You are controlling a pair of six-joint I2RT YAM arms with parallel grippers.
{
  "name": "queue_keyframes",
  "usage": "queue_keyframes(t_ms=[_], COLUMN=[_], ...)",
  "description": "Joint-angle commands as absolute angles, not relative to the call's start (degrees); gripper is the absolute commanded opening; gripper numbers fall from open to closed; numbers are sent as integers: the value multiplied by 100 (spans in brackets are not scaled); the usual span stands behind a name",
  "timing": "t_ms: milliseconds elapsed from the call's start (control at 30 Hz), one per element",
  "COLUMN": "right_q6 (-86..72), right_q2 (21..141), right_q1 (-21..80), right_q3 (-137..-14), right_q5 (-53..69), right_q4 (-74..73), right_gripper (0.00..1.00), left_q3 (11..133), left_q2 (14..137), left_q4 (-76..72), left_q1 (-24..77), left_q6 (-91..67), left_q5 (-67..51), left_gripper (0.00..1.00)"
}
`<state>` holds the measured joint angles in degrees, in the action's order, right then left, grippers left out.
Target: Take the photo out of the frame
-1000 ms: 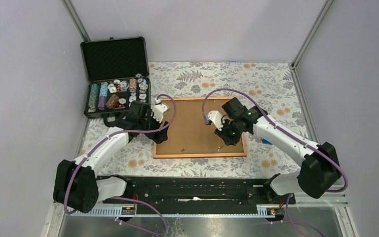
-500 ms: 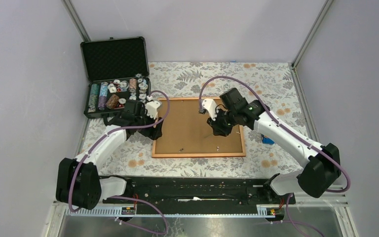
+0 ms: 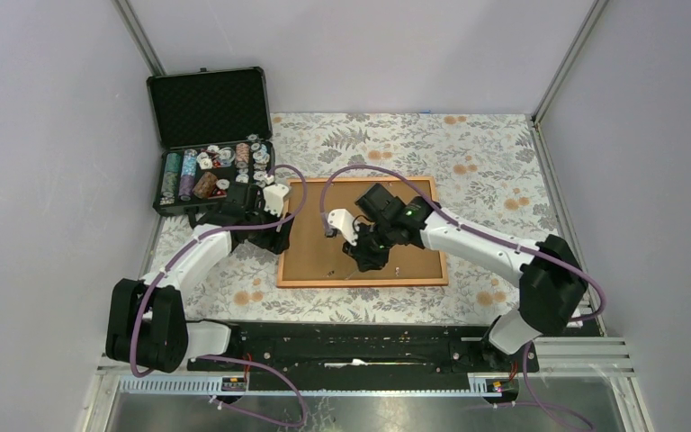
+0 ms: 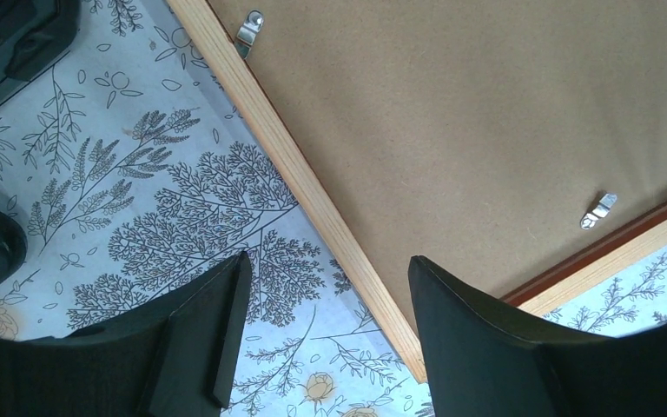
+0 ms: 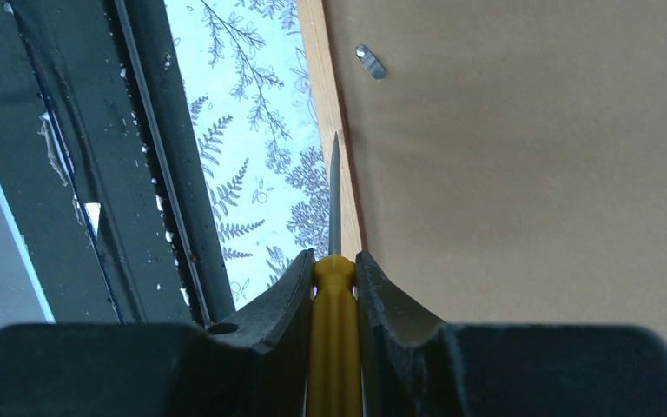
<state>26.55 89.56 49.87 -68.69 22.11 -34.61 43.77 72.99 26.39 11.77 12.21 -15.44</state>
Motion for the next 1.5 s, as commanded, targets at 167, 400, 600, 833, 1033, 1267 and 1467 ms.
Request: queue_keyframes(t_ms=[167,400,600,833,1033,1267,1467], right_q6=[2610,2646,2629,2592,2584,2567,2548], right_q2=[9358,9593,9732,9896,9997,10149,10256], right_q1=[5299,5325,5330,5333,5360,5363,5370], right_q3=[-7374,-7490,-7582,-7706,-7793,-7915,-8011], right_q5=[2010,1719,1657,1672,1771,1822,1873], right_q4=[-3147,-3115,-3077,-3020,-3032,-3024,-3015], right_gripper=[0,0,0,0,0,0,0], left_q3=[4456,4456,4456,4473,4474,4483,4482], left_q2=[7502,7495,7505,7544,7563,7609,7621], left_q4=[2425,2423,2421,2425,2424,2421,2423], left_q1=[1160,1160,1160,1160,1160,1160,1160], left_q6=[1235,1236,1225,1232,1234,1235,1231], left_q5=[-1321,-1332,-1354,-1380,-1391,-1404,-1424], left_gripper=[72,72,72,72,72,72,72])
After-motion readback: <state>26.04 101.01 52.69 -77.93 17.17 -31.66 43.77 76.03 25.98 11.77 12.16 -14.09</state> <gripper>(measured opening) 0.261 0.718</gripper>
